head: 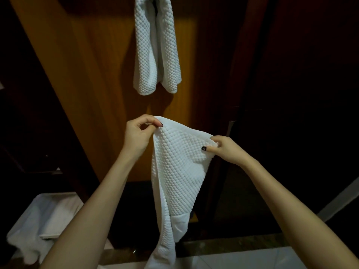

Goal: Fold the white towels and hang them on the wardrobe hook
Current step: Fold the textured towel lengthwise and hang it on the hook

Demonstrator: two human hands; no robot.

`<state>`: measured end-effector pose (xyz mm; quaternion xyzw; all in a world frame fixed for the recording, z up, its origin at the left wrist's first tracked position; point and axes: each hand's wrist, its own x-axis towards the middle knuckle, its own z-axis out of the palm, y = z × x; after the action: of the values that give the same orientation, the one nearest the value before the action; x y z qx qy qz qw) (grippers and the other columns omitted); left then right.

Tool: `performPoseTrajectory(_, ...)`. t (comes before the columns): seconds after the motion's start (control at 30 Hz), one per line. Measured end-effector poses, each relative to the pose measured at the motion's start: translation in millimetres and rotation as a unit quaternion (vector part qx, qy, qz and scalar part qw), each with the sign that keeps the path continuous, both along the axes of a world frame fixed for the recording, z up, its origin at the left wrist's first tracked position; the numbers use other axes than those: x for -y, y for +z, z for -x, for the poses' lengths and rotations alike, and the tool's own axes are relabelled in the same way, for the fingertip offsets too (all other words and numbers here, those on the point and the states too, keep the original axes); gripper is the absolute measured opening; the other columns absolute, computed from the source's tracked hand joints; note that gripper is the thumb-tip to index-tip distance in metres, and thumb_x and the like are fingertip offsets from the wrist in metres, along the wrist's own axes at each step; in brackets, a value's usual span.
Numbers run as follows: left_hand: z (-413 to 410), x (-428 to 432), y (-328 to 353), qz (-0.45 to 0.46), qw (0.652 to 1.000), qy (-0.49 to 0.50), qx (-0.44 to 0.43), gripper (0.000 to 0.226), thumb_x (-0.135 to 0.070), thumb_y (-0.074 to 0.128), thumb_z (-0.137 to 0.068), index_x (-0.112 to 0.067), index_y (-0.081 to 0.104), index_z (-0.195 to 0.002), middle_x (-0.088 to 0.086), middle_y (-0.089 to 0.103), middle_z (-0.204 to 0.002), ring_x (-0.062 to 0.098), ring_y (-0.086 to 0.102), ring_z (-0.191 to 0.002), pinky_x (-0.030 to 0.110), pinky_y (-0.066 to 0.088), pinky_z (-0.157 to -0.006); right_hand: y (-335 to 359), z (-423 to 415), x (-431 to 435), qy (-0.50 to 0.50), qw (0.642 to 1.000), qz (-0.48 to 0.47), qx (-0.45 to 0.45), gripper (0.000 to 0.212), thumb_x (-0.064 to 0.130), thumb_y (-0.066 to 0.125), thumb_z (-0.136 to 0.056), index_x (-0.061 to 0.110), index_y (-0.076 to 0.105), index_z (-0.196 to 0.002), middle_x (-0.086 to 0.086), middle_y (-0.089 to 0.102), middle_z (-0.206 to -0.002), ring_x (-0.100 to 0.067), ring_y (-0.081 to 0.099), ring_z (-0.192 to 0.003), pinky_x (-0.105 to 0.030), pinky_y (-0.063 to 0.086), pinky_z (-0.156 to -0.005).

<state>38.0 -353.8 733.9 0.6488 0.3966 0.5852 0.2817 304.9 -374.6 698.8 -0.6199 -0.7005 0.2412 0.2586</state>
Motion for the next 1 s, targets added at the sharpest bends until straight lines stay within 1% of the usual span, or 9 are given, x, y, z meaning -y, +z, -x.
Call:
performPoseTrajectory(0.07, 8.3, -4.9, -5.0, 0.004, 1.000, 0.025, -0.011, 0.037, 0.012, 0.056, -0.081, -0.022, 0.067, -0.071, -0.006, 0.066, -0.083, -0.004, 0.059, -0.081, 0.008, 0.043, -0.075, 1.2, -0.5, 1.4, -0.010, 1.000, -0.011, -0.026, 0.044, 0.040, 0.066, -0.088, -0.001, 0.061, -0.075, -0.009, 0.054, -0.072, -0.024, 0.050, -0.067, -0.033, 0.036, -0.059)
performPoseTrajectory(0.13, 19.1, -13.4, -13.0, 0.025, 0.998, 0.059, -0.019, 0.036, 0.010, 0.054, -0.083, -0.022, 0.069, -0.075, -0.003, 0.067, -0.089, -0.003, 0.060, -0.084, 0.010, 0.044, -0.077, 2.7, 0.6, -1.2, -0.021, 0.999, -0.027, -0.037, 0.042, 0.039, 0.068, -0.087, 0.007, 0.054, -0.063, -0.003, 0.048, -0.063, -0.017, 0.044, -0.059, -0.029, 0.031, -0.055)
performPoseTrajectory(0.3, 42.7, -25.4, -30.8, 0.048, 0.990, 0.120, -0.057, 0.031, 0.008, 0.051, -0.087, -0.014, 0.071, -0.084, 0.005, 0.066, -0.100, 0.005, 0.059, -0.091, 0.004, 0.043, -0.075, 8.5, 15.5, -11.3, 0.031, 0.999, -0.040, -0.012, 0.041, 0.034, 0.073, -0.084, 0.015, 0.048, -0.058, 0.005, 0.044, -0.060, -0.007, 0.038, -0.054, -0.020, 0.028, -0.051)
performPoseTrajectory(0.4, 57.4, -30.5, -33.3, -0.005, 0.978, 0.142, -0.152, 0.031, 0.010, 0.050, -0.084, -0.010, 0.074, -0.084, 0.003, 0.065, -0.095, 0.011, 0.058, -0.090, 0.004, 0.039, -0.078, 12.7, 20.2, -18.7, 0.059, 0.996, -0.069, 0.014, 0.036, 0.024, 0.070, -0.088, 0.014, 0.049, -0.061, 0.004, 0.044, -0.061, -0.006, 0.037, -0.054, -0.021, 0.027, -0.051)
performPoseTrajectory(0.57, 70.0, -36.5, -30.9, -0.036, 0.958, 0.171, -0.230, 0.031, 0.014, 0.050, -0.077, -0.008, 0.072, -0.074, 0.007, 0.062, -0.090, 0.021, 0.058, -0.089, 0.025, 0.041, -0.080, 28.9, 35.4, -33.4, 0.014, 0.984, -0.178, -0.013, 0.033, 0.020, 0.063, -0.093, 0.017, 0.046, -0.065, 0.007, 0.043, -0.061, -0.005, 0.038, -0.054, -0.020, 0.027, -0.050)
performPoseTrajectory(0.7, 76.2, -32.8, -30.9, -0.057, 0.941, 0.175, -0.285, 0.030, 0.011, 0.050, -0.082, -0.010, 0.070, -0.074, 0.001, 0.051, -0.090, 0.019, 0.051, -0.086, 0.029, 0.040, -0.073, 54.7, 31.6, -35.7, 0.027, 0.974, -0.223, 0.009, 0.026, 0.020, 0.064, -0.093, 0.011, 0.052, -0.071, 0.003, 0.050, -0.066, -0.005, 0.043, -0.059, -0.016, 0.031, -0.052)
performPoseTrajectory(0.77, 72.4, -31.1, -30.8, -0.054, 0.952, 0.171, -0.249, 0.031, 0.010, 0.049, -0.084, -0.010, 0.071, -0.076, 0.001, 0.053, -0.090, 0.015, 0.051, -0.086, 0.022, 0.039, -0.073, 65.9, 28.2, -32.4, 0.040, 0.973, -0.227, 0.021, 0.026, 0.019, 0.063, -0.093, 0.010, 0.052, -0.072, 0.003, 0.050, -0.065, -0.002, 0.042, -0.056, -0.015, 0.031, -0.051)
performPoseTrajectory(0.87, 57.5, -29.4, -26.9, 0.003, 0.976, 0.187, -0.112, 0.032, 0.006, 0.050, -0.085, -0.015, 0.073, -0.080, -0.002, 0.064, -0.092, 0.009, 0.056, -0.082, 0.004, 0.037, -0.071, 72.3, 28.3, -28.8, 0.031, 0.970, -0.237, 0.051, 0.030, 0.020, 0.064, -0.093, 0.015, 0.046, -0.068, 0.008, 0.046, -0.058, -0.003, 0.041, -0.050, -0.015, 0.030, -0.049)
performPoseTrajectory(1.0, 35.9, -26.1, -21.7, 0.089, 0.982, 0.157, 0.063, 0.026, 0.003, 0.054, -0.088, -0.016, 0.071, -0.084, -0.006, 0.067, -0.087, 0.002, 0.058, -0.086, 0.010, 0.040, -0.072, 69.5, 21.0, -26.1, -0.024, 0.959, -0.270, 0.081, 0.029, 0.021, 0.063, -0.092, 0.014, 0.046, -0.070, 0.004, 0.049, -0.056, -0.007, 0.043, -0.051, -0.029, 0.032, -0.051)
